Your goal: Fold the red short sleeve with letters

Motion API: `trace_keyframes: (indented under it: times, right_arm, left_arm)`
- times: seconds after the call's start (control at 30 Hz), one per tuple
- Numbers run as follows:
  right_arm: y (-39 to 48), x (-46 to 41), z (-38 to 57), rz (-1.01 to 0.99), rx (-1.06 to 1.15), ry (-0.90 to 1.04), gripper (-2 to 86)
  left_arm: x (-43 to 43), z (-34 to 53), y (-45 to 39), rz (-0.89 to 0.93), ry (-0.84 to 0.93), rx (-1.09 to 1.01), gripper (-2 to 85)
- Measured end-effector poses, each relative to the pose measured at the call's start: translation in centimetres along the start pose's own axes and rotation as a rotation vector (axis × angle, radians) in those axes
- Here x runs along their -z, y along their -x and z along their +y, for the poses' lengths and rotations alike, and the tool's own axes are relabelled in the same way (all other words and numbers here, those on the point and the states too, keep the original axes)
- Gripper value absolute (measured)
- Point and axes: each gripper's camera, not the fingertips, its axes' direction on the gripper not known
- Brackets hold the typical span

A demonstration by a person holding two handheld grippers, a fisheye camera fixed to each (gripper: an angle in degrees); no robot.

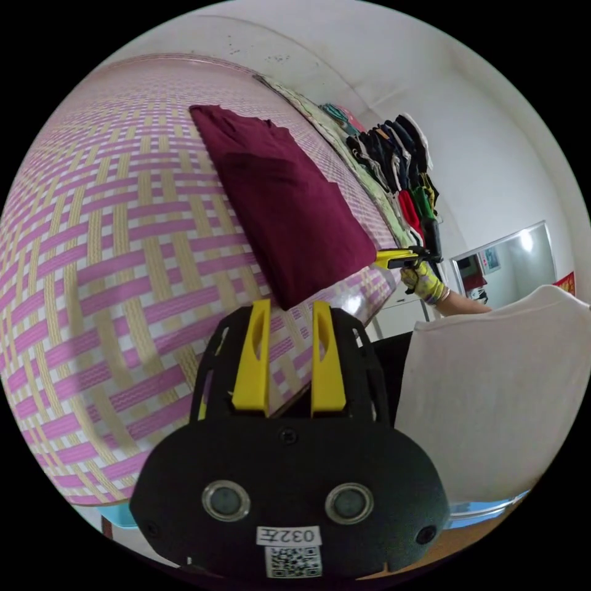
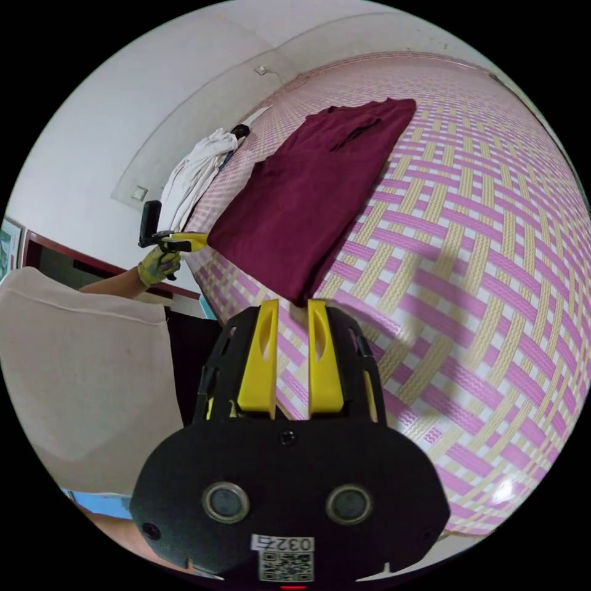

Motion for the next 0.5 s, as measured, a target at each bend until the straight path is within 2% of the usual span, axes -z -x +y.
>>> trace_keyframes:
  times: [0.27, 0.5]
  right_arm:
    - [2.8, -1.3, -1.8, 0.137, 0.08, 0.067, 3.9]
    - [2.7, -1.4, -2.2, 0.117, 0.074, 0.06, 4.0]
  left_arm:
    - [-0.4, -1.5, -4.1, -0.148, 0.047, -0.038, -0.5]
    - [1.6, -0.7, -4.5, -0.127, -0.013, -0.009, 3.3]
